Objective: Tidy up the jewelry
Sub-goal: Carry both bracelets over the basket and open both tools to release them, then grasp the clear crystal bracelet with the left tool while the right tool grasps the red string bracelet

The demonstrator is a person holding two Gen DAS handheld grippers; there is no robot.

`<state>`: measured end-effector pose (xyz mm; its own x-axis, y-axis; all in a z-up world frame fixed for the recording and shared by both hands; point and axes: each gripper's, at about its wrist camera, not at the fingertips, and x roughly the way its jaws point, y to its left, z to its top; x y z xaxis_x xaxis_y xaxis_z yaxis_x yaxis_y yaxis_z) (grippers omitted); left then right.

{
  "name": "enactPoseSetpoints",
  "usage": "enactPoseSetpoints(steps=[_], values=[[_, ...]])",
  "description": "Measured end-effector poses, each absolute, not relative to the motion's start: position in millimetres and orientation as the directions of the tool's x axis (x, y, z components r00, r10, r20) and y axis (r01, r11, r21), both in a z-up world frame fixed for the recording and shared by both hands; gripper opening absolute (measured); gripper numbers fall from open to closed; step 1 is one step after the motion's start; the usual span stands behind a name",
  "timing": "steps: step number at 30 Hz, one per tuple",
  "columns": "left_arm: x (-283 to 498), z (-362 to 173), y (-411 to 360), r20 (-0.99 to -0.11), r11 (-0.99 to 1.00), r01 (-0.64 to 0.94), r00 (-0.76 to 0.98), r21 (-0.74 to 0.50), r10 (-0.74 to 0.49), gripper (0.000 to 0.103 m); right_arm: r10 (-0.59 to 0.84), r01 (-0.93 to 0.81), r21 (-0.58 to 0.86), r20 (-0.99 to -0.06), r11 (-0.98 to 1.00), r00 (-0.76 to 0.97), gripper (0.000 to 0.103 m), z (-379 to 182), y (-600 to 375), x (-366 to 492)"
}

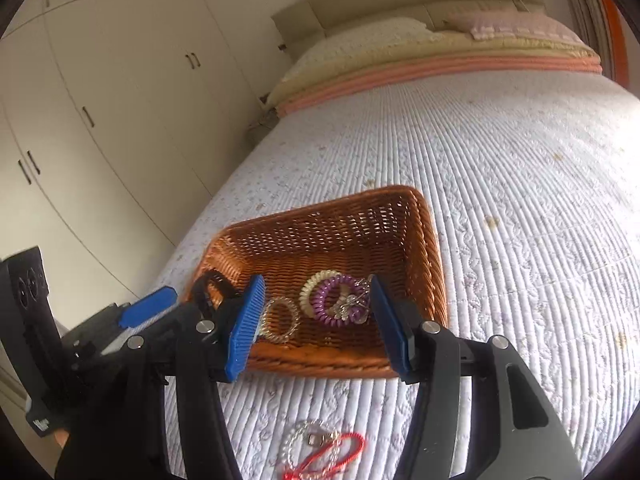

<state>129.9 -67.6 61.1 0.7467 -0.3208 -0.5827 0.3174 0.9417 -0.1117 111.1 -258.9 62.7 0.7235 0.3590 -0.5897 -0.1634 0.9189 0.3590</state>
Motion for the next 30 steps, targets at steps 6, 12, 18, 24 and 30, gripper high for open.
enactPoseSetpoints(steps=[6,12,18,24,30], values=[[91.6,76.6,-55.2,-0.539,0.926,0.342,0.755,-0.161,-0.373,0.051,0.356,-0.207,0.312,-0.559,0.927,0.749,0.052,79.5,-257.1,66.3],[63.5,67.5,-54.7,-0.537,0.910,0.376,0.738,-0.176,-0.409,0.051,0.329,-0.230,0.242,-0.560,0.943,0.760,0.052,74.0,-250.2,35.4],[64.6,29.5,-72.5,-0.621,0.895,0.414,0.660,-0.169,-0.422,0.051,0.302,-0.227,0.199,-0.599,0.953,0.742,0.051,49.3,-249.1,21.3],[88.7,-21.8,-98.5,-0.728,0.888,0.439,0.564,-0.136,-0.390,0.051,0.287,-0.193,0.215,-0.650,0.957,0.704,0.048,22.3,-257.0,25.6],[102.6,-48.2,-104.3,-0.770,0.885,0.443,0.513,-0.141,-0.380,0.050,0.267,-0.163,0.213,-0.699,0.963,0.664,0.039,-4.4,-264.5,36.6]])
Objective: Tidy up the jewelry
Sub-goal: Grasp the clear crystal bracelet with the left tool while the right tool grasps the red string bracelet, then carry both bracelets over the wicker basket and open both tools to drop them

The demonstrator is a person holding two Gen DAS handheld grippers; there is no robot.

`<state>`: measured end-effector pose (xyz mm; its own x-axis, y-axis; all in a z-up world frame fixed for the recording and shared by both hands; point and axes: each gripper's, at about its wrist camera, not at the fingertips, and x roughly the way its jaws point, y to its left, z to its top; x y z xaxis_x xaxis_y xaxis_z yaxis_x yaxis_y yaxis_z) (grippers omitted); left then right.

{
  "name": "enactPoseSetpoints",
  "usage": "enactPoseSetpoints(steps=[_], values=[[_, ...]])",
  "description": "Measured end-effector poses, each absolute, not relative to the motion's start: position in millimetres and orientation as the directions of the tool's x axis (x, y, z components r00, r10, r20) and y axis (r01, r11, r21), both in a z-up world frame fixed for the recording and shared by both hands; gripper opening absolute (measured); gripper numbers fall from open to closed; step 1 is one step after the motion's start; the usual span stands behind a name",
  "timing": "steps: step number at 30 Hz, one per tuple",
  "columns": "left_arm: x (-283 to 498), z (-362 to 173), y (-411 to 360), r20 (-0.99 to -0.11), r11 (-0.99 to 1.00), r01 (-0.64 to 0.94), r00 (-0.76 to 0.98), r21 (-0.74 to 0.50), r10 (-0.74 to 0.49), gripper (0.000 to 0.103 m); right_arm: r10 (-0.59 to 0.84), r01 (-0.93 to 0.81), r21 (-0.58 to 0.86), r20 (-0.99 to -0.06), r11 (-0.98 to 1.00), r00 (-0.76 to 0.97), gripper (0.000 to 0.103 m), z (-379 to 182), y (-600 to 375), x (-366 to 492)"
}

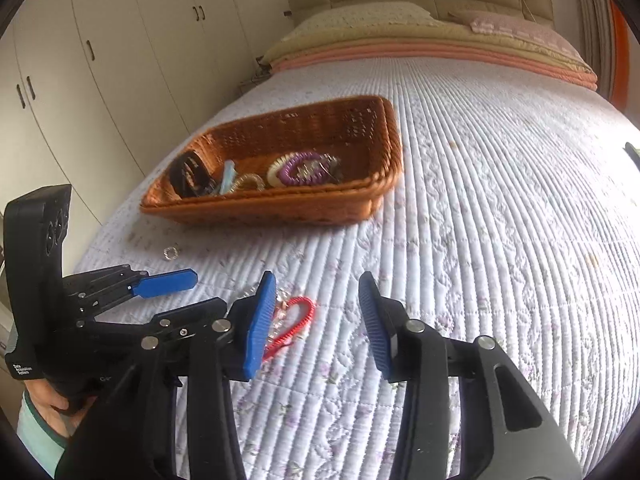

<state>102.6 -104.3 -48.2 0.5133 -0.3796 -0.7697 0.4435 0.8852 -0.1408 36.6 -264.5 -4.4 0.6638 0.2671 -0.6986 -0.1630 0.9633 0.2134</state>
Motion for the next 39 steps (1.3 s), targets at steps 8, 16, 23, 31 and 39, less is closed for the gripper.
enactPoseSetpoints(steps=[8,16,23,31,39], values=[[106.9,-60.5,-117.4,-0.795,0.898,0.433,0.517,-0.078,-0.318,0.044,0.290,-0.147,0.254,-0.737,0.956,0.611,0.038,-30.1,-265.8,42.5],[103.7,-58.7,-107.4,-0.793,0.921,0.388,0.552,-0.030,-0.258,0.012,0.264,-0.170,0.203,-0.761,0.964,0.593,0.037,-37.3,-248.3,44.3],[99.6,-55.4,-95.0,-0.787,0.926,0.374,0.554,-0.058,-0.273,0.008,0.256,-0.188,0.178,-0.776,0.966,0.577,0.037,-43.8,-234.3,45.5],[96.4,-54.4,-86.4,-0.783,0.933,0.356,0.563,-0.058,-0.264,0.008,0.136,-0.178,0.036,-0.793,0.983,0.594,0.031,-50.3,-212.0,55.3],[94.9,-54.9,-82.1,-0.782,0.928,0.361,0.553,-0.087,-0.288,0.010,0.090,-0.182,-0.035,-0.770,0.983,0.631,0.003,-49.1,-203.0,47.5]])
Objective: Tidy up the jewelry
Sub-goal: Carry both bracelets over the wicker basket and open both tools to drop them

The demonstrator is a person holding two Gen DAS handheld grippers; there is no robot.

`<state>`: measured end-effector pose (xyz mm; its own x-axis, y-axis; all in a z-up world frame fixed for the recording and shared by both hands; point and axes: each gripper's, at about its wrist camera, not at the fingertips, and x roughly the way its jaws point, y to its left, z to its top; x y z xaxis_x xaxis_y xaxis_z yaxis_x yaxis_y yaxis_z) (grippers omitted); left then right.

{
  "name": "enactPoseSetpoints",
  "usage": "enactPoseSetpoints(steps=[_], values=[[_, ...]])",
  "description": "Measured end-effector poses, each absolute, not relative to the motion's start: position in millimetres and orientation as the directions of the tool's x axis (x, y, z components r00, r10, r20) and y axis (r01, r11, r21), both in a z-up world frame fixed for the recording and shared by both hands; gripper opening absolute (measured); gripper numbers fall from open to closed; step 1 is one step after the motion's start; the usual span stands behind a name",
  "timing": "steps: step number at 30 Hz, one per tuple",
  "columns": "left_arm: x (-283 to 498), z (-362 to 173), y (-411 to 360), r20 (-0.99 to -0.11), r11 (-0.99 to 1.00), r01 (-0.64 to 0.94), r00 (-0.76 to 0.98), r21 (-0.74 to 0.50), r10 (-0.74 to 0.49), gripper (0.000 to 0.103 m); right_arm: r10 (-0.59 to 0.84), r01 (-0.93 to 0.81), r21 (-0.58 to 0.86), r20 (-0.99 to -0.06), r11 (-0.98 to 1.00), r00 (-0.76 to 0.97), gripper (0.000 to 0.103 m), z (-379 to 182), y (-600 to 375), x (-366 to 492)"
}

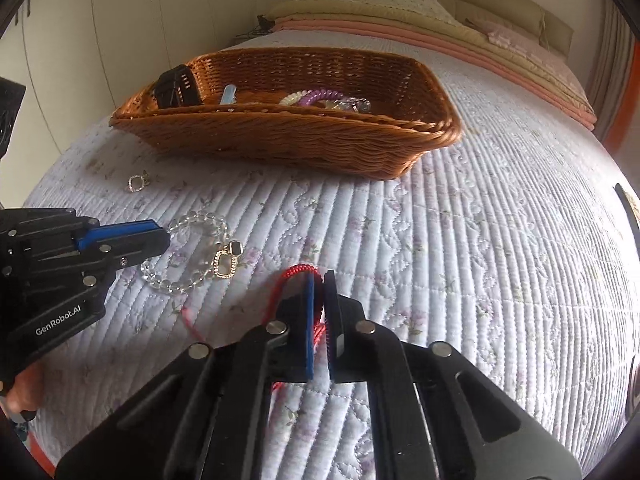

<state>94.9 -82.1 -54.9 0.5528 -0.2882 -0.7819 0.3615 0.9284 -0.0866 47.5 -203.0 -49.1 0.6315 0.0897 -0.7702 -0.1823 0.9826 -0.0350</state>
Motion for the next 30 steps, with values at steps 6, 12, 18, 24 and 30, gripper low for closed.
enactPoseSetpoints(steps=[6,12,18,24,30], values=[[91.9,-56.2,-81.7,-0.781,0.928,0.364,0.557,-0.076,-0.283,0.010,0.112,-0.150,0.017,-0.750,0.988,0.652,0.003,-45.4,-222.9,38.8],[87.9,-55.8,-82.7,-0.771,0.925,0.373,0.568,-0.070,-0.287,0.006,0.130,-0.142,0.047,-0.738,0.989,0.662,0.003,-42.0,-231.9,32.6],[80.0,-52.9,-74.0,-0.757,0.916,0.385,0.563,-0.117,-0.333,0.006,0.146,-0.151,0.058,-0.723,0.987,0.675,0.003,-38.4,-232.3,27.8],[68.3,-44.3,-62.6,-0.722,0.902,0.402,0.575,-0.160,-0.384,0.006,0.161,-0.153,0.075,-0.709,0.985,0.687,0.003,-35.5,-234.7,22.2],[61.8,-28.8,-50.8,-0.674,0.876,0.425,0.580,-0.228,-0.457,0.006,0.184,-0.161,0.098,-0.690,0.982,0.700,0.003,-26.7,-236.5,16.7]])
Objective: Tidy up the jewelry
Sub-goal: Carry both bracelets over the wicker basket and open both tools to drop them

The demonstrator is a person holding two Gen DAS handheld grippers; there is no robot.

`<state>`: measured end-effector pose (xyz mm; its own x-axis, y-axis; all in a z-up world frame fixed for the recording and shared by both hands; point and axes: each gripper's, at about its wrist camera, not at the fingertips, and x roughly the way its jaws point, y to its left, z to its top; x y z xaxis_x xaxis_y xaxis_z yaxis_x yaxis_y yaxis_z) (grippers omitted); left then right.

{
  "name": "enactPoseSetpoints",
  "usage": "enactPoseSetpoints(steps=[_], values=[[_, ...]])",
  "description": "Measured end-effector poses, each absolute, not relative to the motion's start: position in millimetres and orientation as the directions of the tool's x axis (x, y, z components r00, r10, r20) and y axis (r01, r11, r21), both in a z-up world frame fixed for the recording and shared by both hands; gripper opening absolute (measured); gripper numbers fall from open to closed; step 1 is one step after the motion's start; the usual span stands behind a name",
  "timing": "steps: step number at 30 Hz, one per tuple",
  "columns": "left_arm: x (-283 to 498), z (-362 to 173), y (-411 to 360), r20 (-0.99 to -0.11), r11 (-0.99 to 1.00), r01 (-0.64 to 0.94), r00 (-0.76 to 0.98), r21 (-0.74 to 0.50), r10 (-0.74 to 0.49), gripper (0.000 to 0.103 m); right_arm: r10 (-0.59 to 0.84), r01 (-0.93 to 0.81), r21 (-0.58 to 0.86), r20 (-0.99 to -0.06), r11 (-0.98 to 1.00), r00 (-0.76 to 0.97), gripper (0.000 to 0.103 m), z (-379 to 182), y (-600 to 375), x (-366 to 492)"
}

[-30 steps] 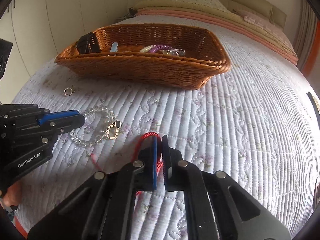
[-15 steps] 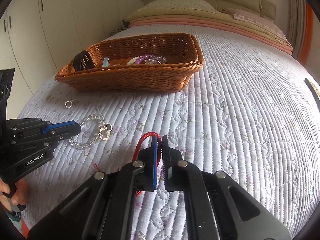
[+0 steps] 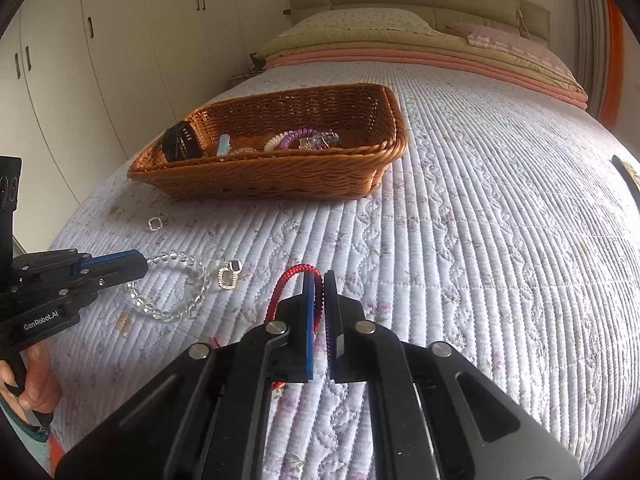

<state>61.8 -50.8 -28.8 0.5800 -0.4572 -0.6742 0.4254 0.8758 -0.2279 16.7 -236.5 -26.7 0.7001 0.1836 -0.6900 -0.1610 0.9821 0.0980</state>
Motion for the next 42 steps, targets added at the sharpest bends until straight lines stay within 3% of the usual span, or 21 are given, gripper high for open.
enactPoseSetpoints(steps=[14,28,36,42], values=[[49.5,26.7,-39.5,-0.545,0.841,0.474,0.647,-0.262,-0.534,0.006,0.188,-0.212,0.029,-0.593,0.977,0.783,0.003,18.7,-215.4,-2.0],[112.9,106.9,-55.0,-0.429,0.869,0.466,0.760,-0.165,-0.489,0.006,0.229,-0.219,0.076,-0.460,0.973,0.858,0.003,95.9,-214.7,64.4],[170.4,93.6,-69.8,-0.477,0.903,0.408,0.773,-0.133,-0.419,0.006,0.229,-0.194,0.123,-0.527,0.973,0.818,0.003,89.5,-211.1,139.5],[206.6,57.9,-67.0,-0.541,0.925,0.327,0.751,-0.195,-0.380,0.006,0.235,-0.158,0.177,-0.632,0.972,0.739,0.003,53.2,-214.1,189.7]])
